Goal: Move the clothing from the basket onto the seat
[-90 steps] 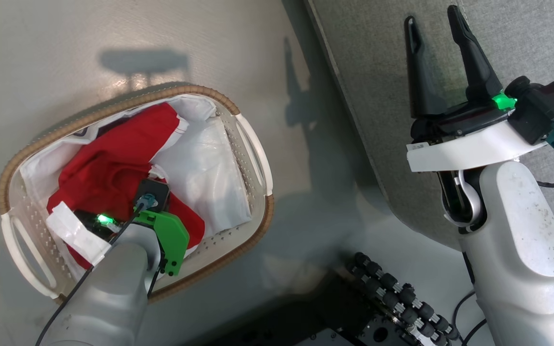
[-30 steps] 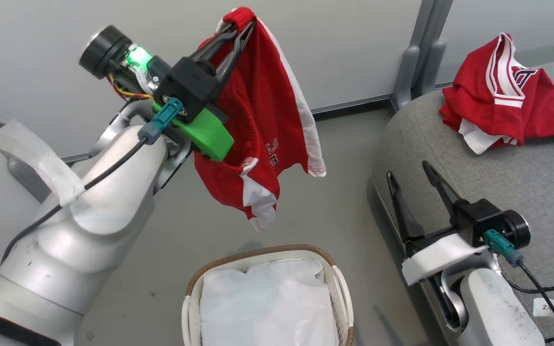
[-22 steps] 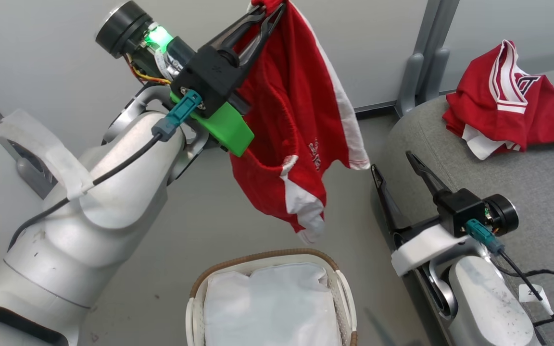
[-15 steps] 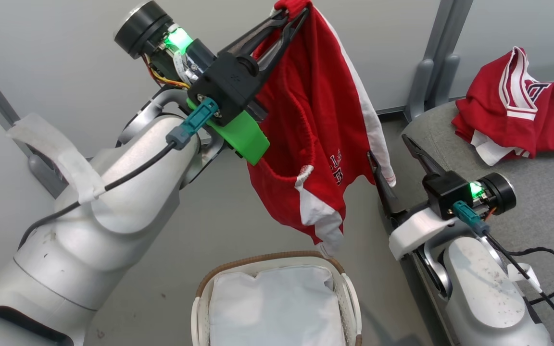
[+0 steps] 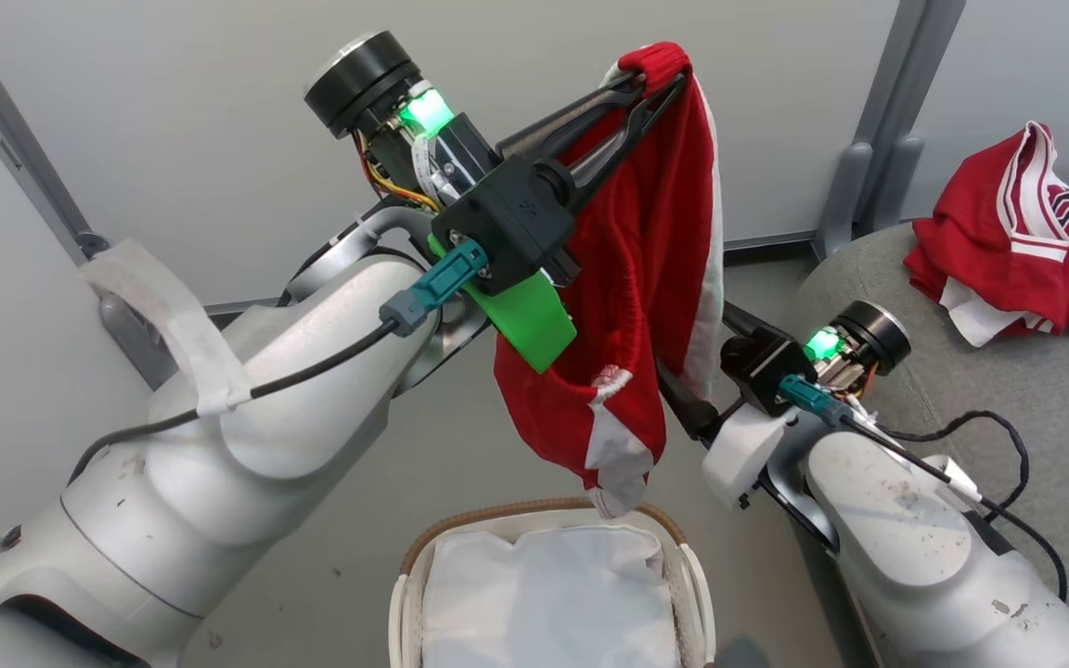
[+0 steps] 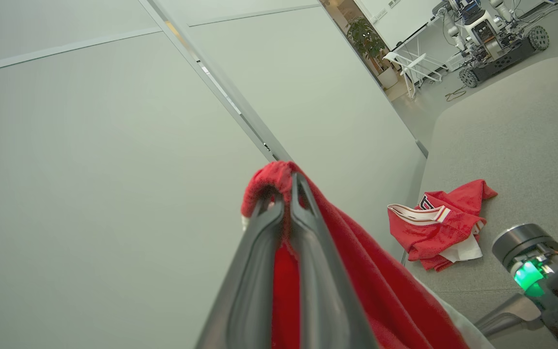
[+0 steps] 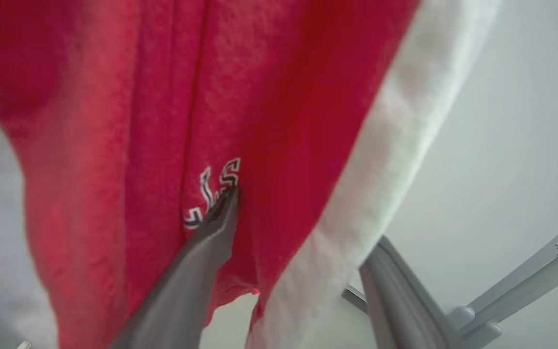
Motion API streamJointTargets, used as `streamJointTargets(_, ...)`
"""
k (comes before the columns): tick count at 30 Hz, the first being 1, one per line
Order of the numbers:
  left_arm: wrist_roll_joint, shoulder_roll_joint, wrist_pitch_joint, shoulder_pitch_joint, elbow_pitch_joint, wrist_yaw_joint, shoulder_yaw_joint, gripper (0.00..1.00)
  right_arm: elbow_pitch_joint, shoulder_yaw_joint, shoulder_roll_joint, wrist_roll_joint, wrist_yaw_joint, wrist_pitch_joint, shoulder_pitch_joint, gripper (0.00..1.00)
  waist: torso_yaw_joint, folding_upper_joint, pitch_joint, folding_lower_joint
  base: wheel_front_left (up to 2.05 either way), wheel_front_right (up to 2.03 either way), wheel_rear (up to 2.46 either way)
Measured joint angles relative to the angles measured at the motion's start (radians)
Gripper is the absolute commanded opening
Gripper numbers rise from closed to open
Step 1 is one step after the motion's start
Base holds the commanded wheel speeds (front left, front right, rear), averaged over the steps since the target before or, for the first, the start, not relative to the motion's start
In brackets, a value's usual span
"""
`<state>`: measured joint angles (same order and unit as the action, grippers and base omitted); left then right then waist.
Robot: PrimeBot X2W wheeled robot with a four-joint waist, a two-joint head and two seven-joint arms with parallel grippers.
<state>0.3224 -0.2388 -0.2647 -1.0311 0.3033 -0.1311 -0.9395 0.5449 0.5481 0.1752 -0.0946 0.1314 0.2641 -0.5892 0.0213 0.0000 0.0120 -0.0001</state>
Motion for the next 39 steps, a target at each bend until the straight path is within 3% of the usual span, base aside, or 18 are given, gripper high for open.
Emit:
streamJointTargets(3,0.016,0.0,0.0,0.0,-0.004,0.0,-0.006,0.0,0.016,0.061,0.005,-0.047,0.0,0.0,-0.04,1.0,0.007,0.0,0.003,0.0,0.0,0.0,0.0)
streamJointTargets(4,0.02,0.0,0.0,0.0,-0.005,0.0,-0.006,0.0,0.02,0.078,0.004,-0.061,0.0,0.0,-0.05,0.8,0.009,0.0,0.003,0.0,0.0,0.0,0.0)
streamJointTargets(5,0.027,0.0,0.0,0.001,-0.004,0.0,-0.004,0.0,0.023,0.09,0.002,-0.073,0.0,0.0,-0.059,0.44,0.012,0.0,0.003,0.0,0.0,0.0,0.0)
streamJointTargets(7,0.038,0.0,0.0,0.01,-0.003,0.0,0.004,0.0,0.024,0.105,0.001,-0.092,0.0,0.0,-0.07,0.11,0.015,0.0,0.002,0.0,0.0,0.0,0.0)
streamJointTargets(8,0.044,-0.001,0.0,0.02,-0.002,0.0,0.009,0.0,0.023,0.105,-0.001,-0.103,0.0,0.0,-0.074,0.0,0.017,0.0,0.002,0.0,0.0,0.0,0.0)
streamJointTargets(20,0.085,-0.005,0.0,0.172,0.021,0.0,0.126,0.0,-0.001,0.027,-0.007,-0.114,0.0,0.0,-0.068,0.0,0.018,0.0,-0.007,0.0,0.0,0.0,0.0)
streamJointTargets(31,0.11,0.048,0.0,0.355,0.027,0.0,0.251,0.0,-0.019,-0.053,-0.006,-0.087,0.0,0.0,-0.052,0.0,0.017,0.0,-0.01,0.0,0.0,0.0,0.0)
streamJointTargets(32,0.11,0.058,0.0,0.374,0.026,0.0,0.268,0.17,-0.021,-0.061,-0.005,-0.085,0.0,0.0,-0.052,0.0,0.018,0.0,-0.011,0.0,0.0,0.0,0.0)
streamJointTargets(33,0.11,0.067,0.0,0.397,0.025,0.0,0.289,0.47,-0.023,-0.069,-0.005,-0.081,0.0,0.0,-0.051,0.0,0.02,0.0,-0.012,0.0,0.0,0.0,0.0)
streamJointTargets(34,0.11,0.073,0.0,0.414,0.024,0.0,0.3,0.83,-0.024,-0.074,-0.005,-0.08,0.0,0.0,-0.051,0.0,0.021,0.0,-0.012,0.0,0.0,0.0,0.0)
streamJointTargets(35,0.109,0.081,0.0,0.438,0.023,0.0,0.316,1.0,-0.026,-0.081,-0.004,-0.079,0.0,0.0,-0.05,0.0,0.022,0.0,-0.013,0.0,0.0,0.0,0.0)
streamJointTargets(39,0.103,0.105,0.0,0.521,0.026,0.0,0.359,1.0,-0.033,-0.104,-0.003,-0.069,0.0,0.0,-0.045,0.0,0.026,0.0,-0.016,0.0,0.0,0.0,0.0)
